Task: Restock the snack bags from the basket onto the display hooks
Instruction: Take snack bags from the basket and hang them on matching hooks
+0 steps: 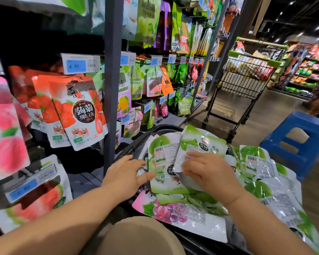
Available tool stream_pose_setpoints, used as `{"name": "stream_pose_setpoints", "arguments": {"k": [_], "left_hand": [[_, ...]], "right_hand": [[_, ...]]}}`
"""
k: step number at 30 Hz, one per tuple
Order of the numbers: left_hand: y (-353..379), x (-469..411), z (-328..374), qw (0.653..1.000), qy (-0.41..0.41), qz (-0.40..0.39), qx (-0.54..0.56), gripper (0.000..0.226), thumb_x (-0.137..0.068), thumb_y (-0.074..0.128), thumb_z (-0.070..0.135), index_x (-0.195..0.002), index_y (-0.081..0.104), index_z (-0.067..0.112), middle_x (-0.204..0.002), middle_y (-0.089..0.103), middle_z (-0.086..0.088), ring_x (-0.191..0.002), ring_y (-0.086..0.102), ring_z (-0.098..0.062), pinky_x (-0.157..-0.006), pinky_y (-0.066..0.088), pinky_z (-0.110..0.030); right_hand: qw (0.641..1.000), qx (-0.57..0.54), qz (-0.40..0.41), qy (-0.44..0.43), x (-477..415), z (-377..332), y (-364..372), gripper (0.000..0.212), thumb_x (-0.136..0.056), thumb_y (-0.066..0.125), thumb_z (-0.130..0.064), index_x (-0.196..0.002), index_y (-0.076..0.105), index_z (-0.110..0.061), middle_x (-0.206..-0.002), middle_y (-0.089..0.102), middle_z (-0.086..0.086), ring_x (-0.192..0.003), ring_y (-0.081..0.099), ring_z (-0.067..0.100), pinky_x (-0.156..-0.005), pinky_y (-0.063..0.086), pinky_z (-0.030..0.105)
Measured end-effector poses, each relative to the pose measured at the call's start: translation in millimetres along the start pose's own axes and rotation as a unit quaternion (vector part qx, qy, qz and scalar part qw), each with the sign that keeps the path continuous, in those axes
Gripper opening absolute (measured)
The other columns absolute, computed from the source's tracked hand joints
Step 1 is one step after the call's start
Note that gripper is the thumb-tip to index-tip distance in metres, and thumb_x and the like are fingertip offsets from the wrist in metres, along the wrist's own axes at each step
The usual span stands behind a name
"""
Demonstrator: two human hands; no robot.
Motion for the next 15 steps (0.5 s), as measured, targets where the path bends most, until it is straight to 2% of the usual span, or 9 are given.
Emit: {"name": "stream_pose_setpoints", "arguments": {"k": [2,4,6,8,11,13,15], "left_hand": [[0,-1,0,1.000,0.000,0.005,0.000,0.060,-0.090,0.043,0.068,-0.142,0.045,0.037,-0.152,0.039,0.013,-0.149,0.012,-0.009,-0.116,0.019,-0.034],[0,-2,-1,1.000,0.000,0.006,-0.001,0.060,-0.090,0.043,0.068,-0.141,0.046,0.037,-0.152,0.040,0.013,-0.149,0.013,-0.009,-0.116,0.020,-0.034],[1,-2,-1,1.000,0.001,0.006,-0.005,0.060,-0.090,0.043,0.069,-0.141,0.047,0.037,-0.151,0.041,0.013,-0.149,0.013,-0.009,-0.116,0.020,-0.034],[1,-2,-1,1.000,0.000,0.007,-0.008,0.060,-0.089,0.043,0.070,-0.140,0.047,0.037,-0.149,0.043,0.013,-0.149,0.013,-0.009,-0.116,0.021,-0.036],[0,-1,0,1.000,0.000,0.007,-0.007,0.059,-0.090,0.043,0.069,-0.139,0.048,0.038,-0.150,0.042,0.012,-0.149,0.013,-0.009,-0.116,0.022,-0.036],[-1,-1,2,1.000,0.001,0.007,-0.009,0.057,-0.090,0.043,0.068,-0.137,0.050,0.037,-0.150,0.043,0.011,-0.149,0.014,-0.009,-0.115,0.024,-0.036],[-2,0,2,1.000,0.002,0.008,-0.011,0.055,-0.090,0.043,0.068,-0.134,0.052,0.037,-0.147,0.045,0.011,-0.149,0.014,-0.010,-0.114,0.025,-0.036]], "right_hand": [[0.992,0.044,-0.079,0.091,6,3,-5,0.027,-0.092,0.048,-0.047,-0.087,0.068,-0.029,-0.104,0.071,-0.017,-0.114,0.063,0.019,-0.086,0.050,0.037],[0.959,0.042,-0.166,0.228,13,6,-8,0.048,-0.086,0.036,-0.073,-0.098,0.060,-0.033,-0.121,0.058,-0.018,-0.124,0.050,0.016,-0.098,0.043,0.040],[0.916,-0.034,-0.204,0.343,22,1,-8,0.076,-0.070,0.016,-0.091,-0.103,0.049,-0.031,-0.133,0.042,-0.011,-0.128,0.039,0.017,-0.105,0.038,0.040],[0.881,-0.079,-0.220,0.412,23,-9,-4,0.091,-0.058,0.006,-0.096,-0.104,0.043,-0.027,-0.149,0.028,0.001,-0.141,0.025,0.024,-0.111,0.034,0.047],[0.842,-0.079,-0.243,0.474,13,-17,-2,0.113,-0.049,0.016,-0.101,-0.114,0.052,-0.017,-0.158,0.019,0.009,-0.149,0.015,0.030,-0.114,0.031,0.053],[0.835,-0.064,-0.240,0.491,5,-18,0,0.106,-0.052,0.036,-0.101,-0.114,0.052,-0.017,-0.147,0.032,0.008,-0.142,0.026,0.031,-0.108,0.038,0.053],[0.844,-0.051,-0.224,0.485,-1,-19,2,0.099,-0.050,0.051,-0.096,-0.114,0.046,-0.020,-0.129,0.042,0.002,-0.127,0.039,0.028,-0.098,0.044,0.053]]}}
Point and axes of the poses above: each hand's wrist, its own x-axis away from the middle knuckle, its own y-axis out of the palm, z = x × y, the point moved 3 cm from there along -x, towards the middle knuckle
